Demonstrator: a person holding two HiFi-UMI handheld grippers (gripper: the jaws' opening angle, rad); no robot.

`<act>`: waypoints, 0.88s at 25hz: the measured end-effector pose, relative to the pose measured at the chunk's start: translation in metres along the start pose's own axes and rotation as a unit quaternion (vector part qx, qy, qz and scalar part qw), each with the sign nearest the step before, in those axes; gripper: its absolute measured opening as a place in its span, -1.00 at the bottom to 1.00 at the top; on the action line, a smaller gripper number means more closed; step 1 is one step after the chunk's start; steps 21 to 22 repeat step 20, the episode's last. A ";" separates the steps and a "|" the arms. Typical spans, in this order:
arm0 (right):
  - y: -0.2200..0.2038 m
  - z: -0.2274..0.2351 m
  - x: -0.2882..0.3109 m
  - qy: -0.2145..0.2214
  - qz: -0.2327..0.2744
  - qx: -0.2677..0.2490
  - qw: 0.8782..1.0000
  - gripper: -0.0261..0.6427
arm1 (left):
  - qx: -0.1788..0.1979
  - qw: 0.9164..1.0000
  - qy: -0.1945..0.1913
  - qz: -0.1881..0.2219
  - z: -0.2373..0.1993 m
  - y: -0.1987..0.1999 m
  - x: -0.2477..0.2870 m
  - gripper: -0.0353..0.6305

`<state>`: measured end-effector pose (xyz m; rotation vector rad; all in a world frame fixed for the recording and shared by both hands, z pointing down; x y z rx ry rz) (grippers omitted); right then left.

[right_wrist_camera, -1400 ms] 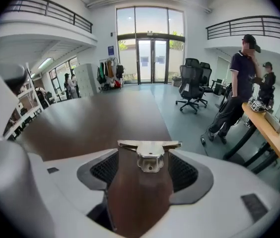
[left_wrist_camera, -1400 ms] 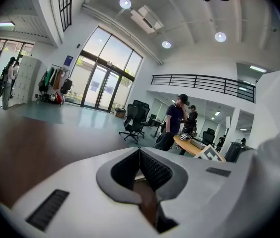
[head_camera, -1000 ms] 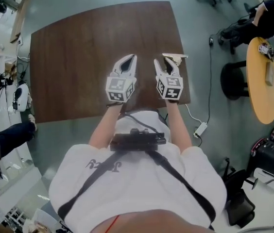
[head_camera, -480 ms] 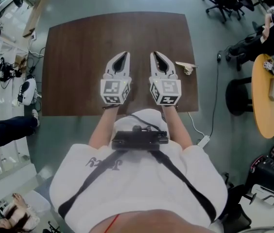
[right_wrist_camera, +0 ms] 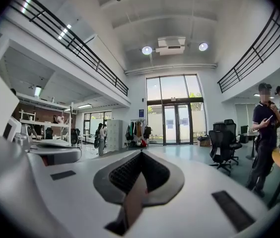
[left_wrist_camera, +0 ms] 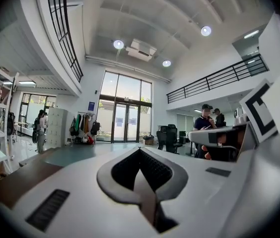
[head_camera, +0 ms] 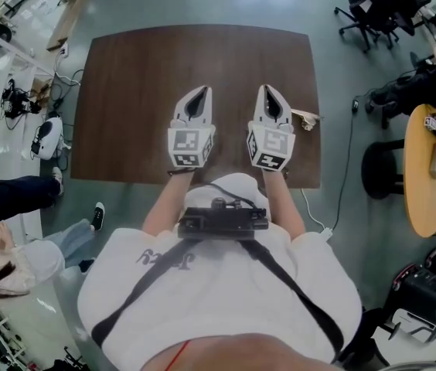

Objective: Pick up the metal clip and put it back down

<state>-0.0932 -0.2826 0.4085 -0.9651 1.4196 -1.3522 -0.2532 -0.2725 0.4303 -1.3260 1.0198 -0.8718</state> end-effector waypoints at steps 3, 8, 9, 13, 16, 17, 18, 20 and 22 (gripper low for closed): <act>-0.007 0.002 0.005 -0.001 -0.005 0.002 1.000 -0.90 | 0.001 1.000 0.009 -0.002 -0.007 -0.003 0.002 -0.86; -0.017 -0.006 0.008 0.012 -0.013 -0.004 1.000 -0.90 | 0.011 1.000 0.012 -0.003 -0.012 -0.006 0.002 -0.86; -0.018 -0.008 0.009 0.016 -0.015 -0.006 1.000 -0.90 | 0.012 1.000 0.012 -0.003 -0.011 -0.007 0.003 -0.86; -0.028 -0.017 0.015 0.035 -0.024 -0.014 0.999 -0.90 | 0.017 1.000 0.009 -0.006 -0.008 -0.011 0.009 -0.86; -0.040 -0.008 0.020 0.044 -0.041 -0.025 0.998 -0.90 | 0.021 1.000 0.001 -0.016 0.005 -0.018 0.021 -0.86; -0.045 0.002 0.019 0.041 -0.049 -0.032 0.997 -0.90 | 0.022 0.999 -0.007 -0.024 0.015 -0.025 0.028 -0.86; -0.051 0.014 0.016 0.035 -0.060 -0.040 0.997 -0.90 | 0.023 0.999 -0.018 -0.034 0.028 -0.033 0.035 -0.86; -0.067 0.043 0.007 0.020 -0.085 -0.058 0.995 -0.90 | 0.027 0.997 -0.047 -0.059 0.058 -0.055 0.050 -0.86; -0.067 0.043 0.007 0.020 -0.085 -0.058 0.995 -0.90 | 0.027 0.997 -0.047 -0.059 0.058 -0.055 0.050 -0.86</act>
Point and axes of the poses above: the fingertips, and each gripper's own axes: x forward along the fingers, z to its right, y out of its top, the point moved 2 cm from there along -x, backward along the fingers, and after that the axes turned 10 degrees about z, right-handed, at the moved point
